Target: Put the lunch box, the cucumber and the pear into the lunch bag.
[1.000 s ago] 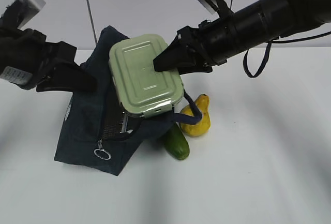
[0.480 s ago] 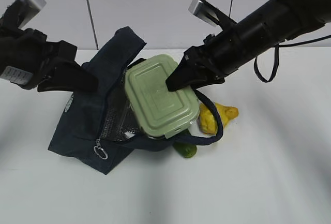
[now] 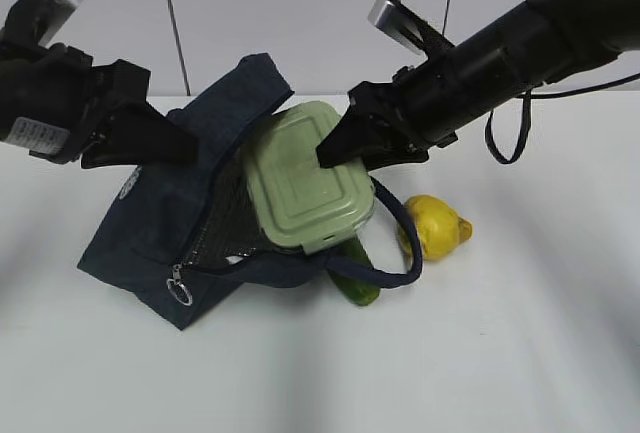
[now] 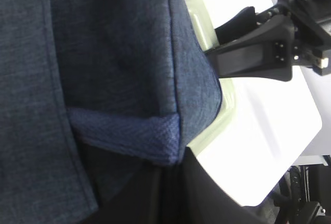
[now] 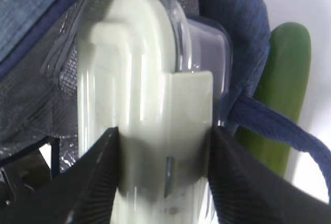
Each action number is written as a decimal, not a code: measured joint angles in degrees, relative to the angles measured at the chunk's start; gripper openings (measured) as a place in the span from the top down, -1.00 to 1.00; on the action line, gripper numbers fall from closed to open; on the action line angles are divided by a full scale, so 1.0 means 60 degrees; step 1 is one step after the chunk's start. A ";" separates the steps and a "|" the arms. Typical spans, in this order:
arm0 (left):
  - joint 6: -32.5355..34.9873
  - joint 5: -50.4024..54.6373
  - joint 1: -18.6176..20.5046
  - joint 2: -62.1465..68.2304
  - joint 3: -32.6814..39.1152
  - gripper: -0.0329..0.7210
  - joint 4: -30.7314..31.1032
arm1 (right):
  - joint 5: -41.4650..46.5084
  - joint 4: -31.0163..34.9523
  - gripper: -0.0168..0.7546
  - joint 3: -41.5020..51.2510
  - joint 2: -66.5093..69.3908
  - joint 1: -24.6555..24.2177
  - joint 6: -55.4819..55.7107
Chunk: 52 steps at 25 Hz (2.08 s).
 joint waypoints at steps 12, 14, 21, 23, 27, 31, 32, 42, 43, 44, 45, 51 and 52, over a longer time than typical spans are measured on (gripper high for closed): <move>0.0030 0.0001 0.0000 0.0000 0.0000 0.91 -0.0506 | -0.1345 0.0613 -0.04 -0.0077 0.0120 0.1059 0.0018; 0.0042 0.0001 0.0000 0.0000 0.0000 0.91 -0.0653 | -0.1666 0.0668 -0.04 -0.0077 0.0137 0.1329 0.0018; 0.0143 0.0099 -0.0034 0.0154 0.0000 0.91 -0.1033 | -0.2046 0.1564 -0.04 -0.0077 0.0505 0.1525 0.0018; 0.0266 0.0107 -0.0099 0.0215 0.0000 0.91 -0.1084 | -0.2024 0.1839 -0.04 -0.0077 0.0716 0.1525 -0.0113; 0.0382 0.0217 -0.0270 0.0367 0.0000 0.91 -0.1116 | -0.1930 0.2050 -0.04 -0.0077 0.1087 0.1525 -0.0419; 0.0552 0.0332 -0.0311 0.0396 0.0000 0.91 -0.1362 | -0.1930 0.2134 -0.04 -0.0077 0.1246 0.1525 -0.0492; 0.0630 0.0356 -0.0321 0.0404 0.0000 0.91 -0.1498 | -0.1930 0.2151 -0.04 -0.0082 0.1297 0.1525 -0.0492; 0.0882 0.0560 -0.0331 0.0458 0.0000 0.91 -0.1692 | -0.2082 0.2133 -0.34 -0.0261 0.1665 0.1525 -0.0825; 0.0882 0.0518 -0.0331 0.0458 0.0000 0.91 -0.1619 | -0.2044 0.2043 -0.41 -0.0343 0.1665 0.1525 -0.0834; 0.0882 0.0449 -0.0331 0.0458 0.0000 0.91 -0.1477 | -0.2003 0.1945 -0.45 -0.0428 0.1665 0.1525 -0.0850; 0.0882 0.0381 -0.0331 0.0458 0.0000 0.91 -0.1320 | -0.1890 0.1769 -0.47 -0.0566 0.1665 0.1525 -0.0850; 0.0882 0.0276 -0.0274 0.0458 0.0000 0.91 -0.1045 | -0.0933 -0.0828 -0.50 -0.1377 0.1626 0.1525 0.0460; 0.0882 0.0276 -0.0221 0.0458 0.0000 0.91 -0.1021 | -0.0759 -0.1441 -0.50 -0.1501 0.1547 0.1525 0.0762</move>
